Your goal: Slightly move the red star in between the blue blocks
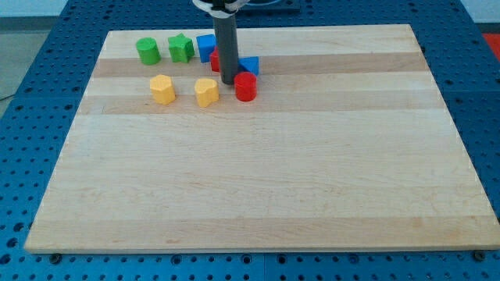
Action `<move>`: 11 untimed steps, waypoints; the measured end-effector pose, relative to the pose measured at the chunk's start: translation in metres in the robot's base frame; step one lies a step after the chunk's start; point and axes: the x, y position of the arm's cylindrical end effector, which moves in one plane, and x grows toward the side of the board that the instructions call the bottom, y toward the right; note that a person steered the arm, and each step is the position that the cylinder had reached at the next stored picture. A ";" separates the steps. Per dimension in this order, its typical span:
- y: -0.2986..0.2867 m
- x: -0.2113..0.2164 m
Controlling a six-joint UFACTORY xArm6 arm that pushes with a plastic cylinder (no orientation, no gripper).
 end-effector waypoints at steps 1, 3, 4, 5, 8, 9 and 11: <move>0.004 0.000; -0.004 0.004; 0.007 -0.013; 0.007 -0.015; -0.052 -0.010; -0.050 -0.020; -0.035 -0.035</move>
